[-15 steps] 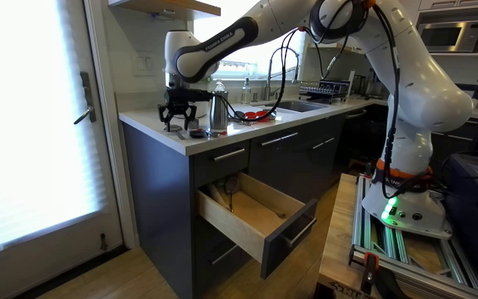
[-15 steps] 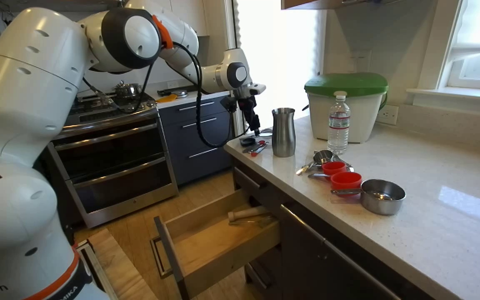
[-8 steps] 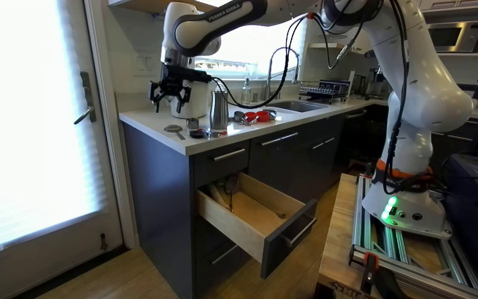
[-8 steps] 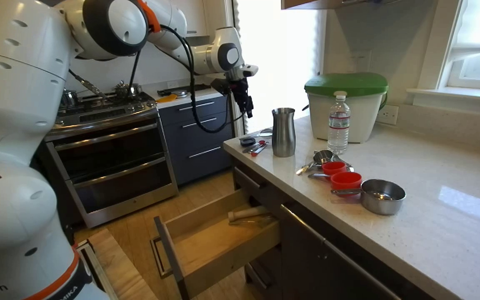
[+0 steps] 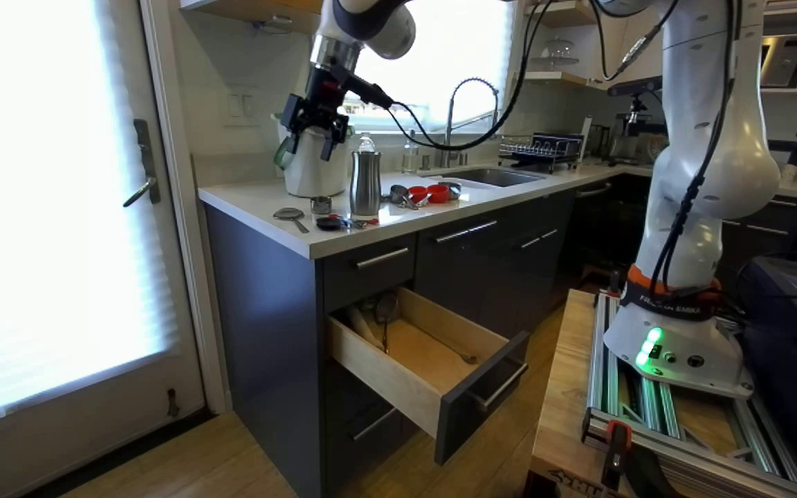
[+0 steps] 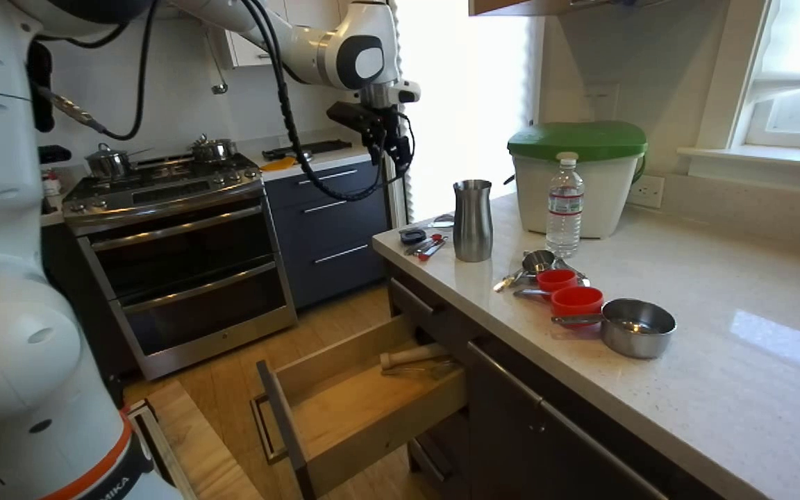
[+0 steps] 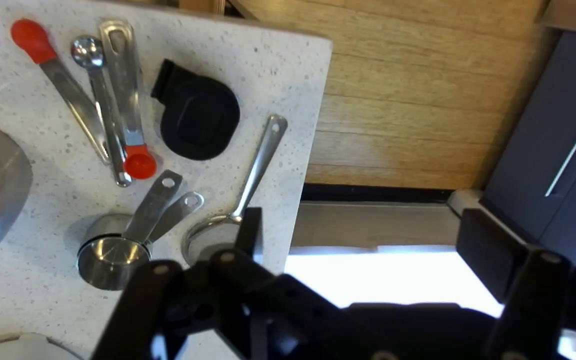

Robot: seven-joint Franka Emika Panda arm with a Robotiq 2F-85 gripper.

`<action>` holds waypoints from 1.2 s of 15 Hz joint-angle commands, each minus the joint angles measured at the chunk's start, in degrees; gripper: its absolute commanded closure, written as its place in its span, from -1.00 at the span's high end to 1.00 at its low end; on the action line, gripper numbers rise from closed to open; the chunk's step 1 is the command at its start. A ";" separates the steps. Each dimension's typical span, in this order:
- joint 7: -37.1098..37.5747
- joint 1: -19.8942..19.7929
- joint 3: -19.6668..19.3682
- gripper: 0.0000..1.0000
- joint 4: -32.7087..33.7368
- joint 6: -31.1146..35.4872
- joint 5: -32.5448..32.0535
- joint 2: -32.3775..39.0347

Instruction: Remove the tea strainer from the drawer and put it on the counter top

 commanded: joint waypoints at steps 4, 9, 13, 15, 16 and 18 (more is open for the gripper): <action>-12.97 -3.96 -0.67 1.00 -23.11 -6.15 8.06 -19.72; -12.47 -3.86 -1.84 1.00 -39.05 -7.33 7.14 -33.10; -11.99 -3.13 -2.63 1.00 -52.65 -6.62 10.21 -43.54; -11.58 -3.37 -2.37 1.00 -47.97 -7.71 8.39 -38.74; -11.55 -3.23 -2.46 1.00 -50.68 -7.26 8.77 -40.82; -11.51 -3.12 -2.52 1.00 -53.29 -6.84 8.99 -43.32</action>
